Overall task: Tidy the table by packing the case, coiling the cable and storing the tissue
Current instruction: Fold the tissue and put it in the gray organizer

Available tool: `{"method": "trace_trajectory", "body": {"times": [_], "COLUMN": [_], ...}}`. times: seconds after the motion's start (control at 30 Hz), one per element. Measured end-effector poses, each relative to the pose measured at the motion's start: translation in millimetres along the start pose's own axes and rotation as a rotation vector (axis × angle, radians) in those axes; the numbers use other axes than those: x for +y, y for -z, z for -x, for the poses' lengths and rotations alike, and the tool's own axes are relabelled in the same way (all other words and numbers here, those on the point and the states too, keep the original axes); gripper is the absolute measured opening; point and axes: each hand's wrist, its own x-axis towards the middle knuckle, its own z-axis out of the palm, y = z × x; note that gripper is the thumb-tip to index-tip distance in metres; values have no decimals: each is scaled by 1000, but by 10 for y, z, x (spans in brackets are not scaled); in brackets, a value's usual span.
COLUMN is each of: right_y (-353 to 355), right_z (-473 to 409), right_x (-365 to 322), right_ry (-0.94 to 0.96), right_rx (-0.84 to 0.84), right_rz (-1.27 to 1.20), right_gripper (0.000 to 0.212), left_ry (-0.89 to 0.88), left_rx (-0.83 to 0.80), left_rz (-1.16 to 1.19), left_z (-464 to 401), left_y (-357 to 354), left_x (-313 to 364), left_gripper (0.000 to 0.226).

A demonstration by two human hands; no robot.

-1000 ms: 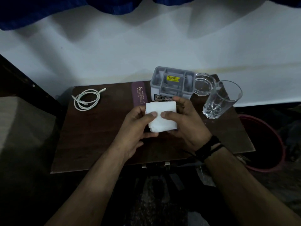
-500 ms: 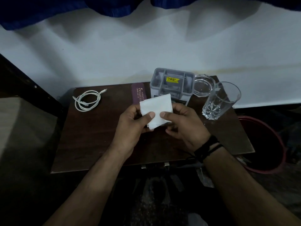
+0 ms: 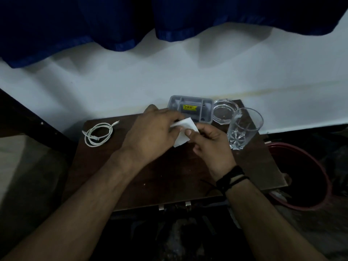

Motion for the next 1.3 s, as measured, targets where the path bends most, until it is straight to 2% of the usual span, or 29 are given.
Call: {"method": "trace_trajectory", "body": {"times": [0.1,0.2,0.33,0.5,0.6,0.93,1.3], "right_y": [10,69,154,162,158,155,156], "right_z": [-19,-61,-76,-100,-111,-103,-96], "right_x": [-47,-76,-101,-64,-50,-48,-59], "right_ry": [26,-11,-29,-23,-33,-23,-30], "right_rx": [39,139,159,142,133,107,105], "right_rz": [-40,-70,-72,-61,-68,-85,-87], "right_gripper": [24,34,27,20,16,15,15], "left_ry": [0,-23,-67,-81,-66,-14,-27], "left_rx": [-102,-90,-97,-198,-204,-221,-226], "left_rz": [-61,-73,-7,-93,-123,-91,-161], "left_z": [-245,-533,-894,-1171,-1286,-1450,-1508], "left_y": [122,222,183,39,-7,-181,-213], "left_x": [80,122,82,34,19,-43,-11], "left_gripper": [26,26,25,25,26,20,26]}}
